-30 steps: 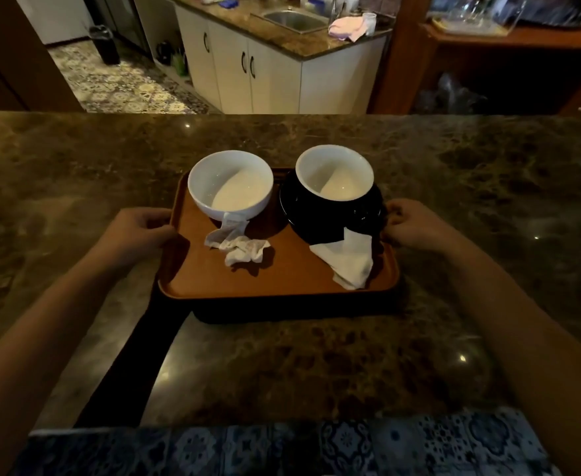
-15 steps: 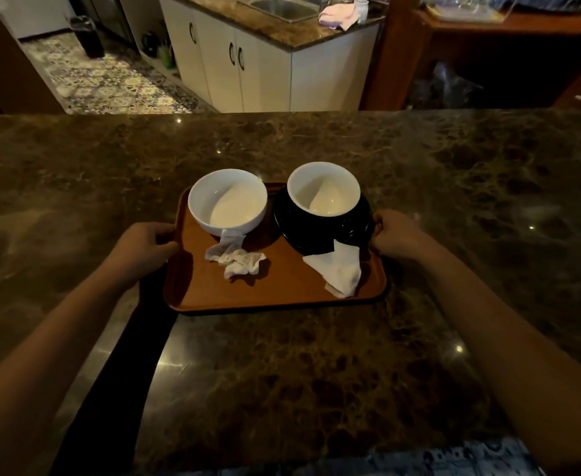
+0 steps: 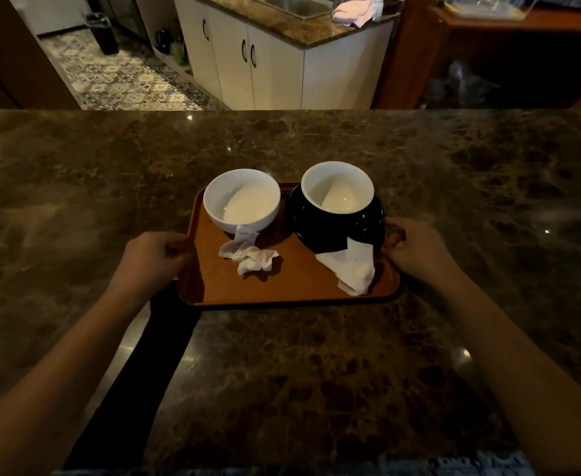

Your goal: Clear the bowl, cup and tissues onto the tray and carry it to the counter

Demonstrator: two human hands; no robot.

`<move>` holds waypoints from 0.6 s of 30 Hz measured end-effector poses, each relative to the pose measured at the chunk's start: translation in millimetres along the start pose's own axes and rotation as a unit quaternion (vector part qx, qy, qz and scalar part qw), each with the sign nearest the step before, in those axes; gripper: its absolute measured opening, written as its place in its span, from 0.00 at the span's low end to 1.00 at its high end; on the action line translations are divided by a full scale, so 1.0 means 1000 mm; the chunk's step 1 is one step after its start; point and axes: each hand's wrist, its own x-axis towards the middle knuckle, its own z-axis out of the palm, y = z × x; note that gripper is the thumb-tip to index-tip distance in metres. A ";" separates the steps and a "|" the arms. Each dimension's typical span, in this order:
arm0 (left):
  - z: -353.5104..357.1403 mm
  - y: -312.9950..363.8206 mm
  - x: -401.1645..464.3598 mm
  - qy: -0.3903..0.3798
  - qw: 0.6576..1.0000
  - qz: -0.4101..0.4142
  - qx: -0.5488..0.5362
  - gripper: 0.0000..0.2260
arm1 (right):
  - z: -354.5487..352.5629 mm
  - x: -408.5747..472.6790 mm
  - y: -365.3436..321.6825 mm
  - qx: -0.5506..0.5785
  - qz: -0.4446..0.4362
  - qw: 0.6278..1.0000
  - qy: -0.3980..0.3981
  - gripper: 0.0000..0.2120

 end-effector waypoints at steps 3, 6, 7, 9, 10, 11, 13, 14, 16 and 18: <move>0.001 -0.006 -0.005 0.015 1.000 -0.016 -0.012 0.14 | 0.004 0.000 -0.006 0.006 -0.010 1.000 -0.007 0.20; 0.004 -0.008 0.001 0.024 0.999 -0.021 -0.039 0.14 | 0.004 0.009 -0.007 0.010 -0.013 1.000 0.011 0.21; 0.004 -0.007 0.004 0.028 0.998 -0.023 -0.045 0.14 | 0.004 0.012 -0.007 0.007 -0.010 1.000 0.016 0.21; 0.003 -0.004 0.010 0.036 0.998 -0.031 -0.049 0.14 | 0.003 0.018 -0.007 0.007 -0.009 1.000 0.017 0.21; 0.004 -0.004 0.013 0.041 0.997 -0.034 -0.049 0.14 | 0.003 0.020 -0.008 0.005 -0.007 1.000 0.015 0.21; 0.004 -0.003 0.015 0.043 0.997 -0.037 -0.048 0.14 | 0.003 0.021 -0.009 0.006 -0.004 1.000 0.014 0.21; 0.004 -0.002 0.018 0.051 0.997 -0.042 -0.043 0.15 | 0.002 0.022 -0.012 0.017 0.007 1.000 0.013 0.21; 0.005 -0.003 0.019 0.055 0.997 -0.044 -0.040 0.15 | 0.002 0.023 -0.012 0.023 0.010 1.000 0.014 0.21; 0.005 -0.002 0.019 0.057 0.996 -0.052 -0.044 0.15 | 0.001 0.024 -0.012 0.031 0.020 0.999 0.016 0.21; 0.005 -0.002 0.015 0.051 0.994 -0.064 -0.066 0.15 | 0.000 0.021 -0.013 0.058 0.037 0.997 0.016 0.19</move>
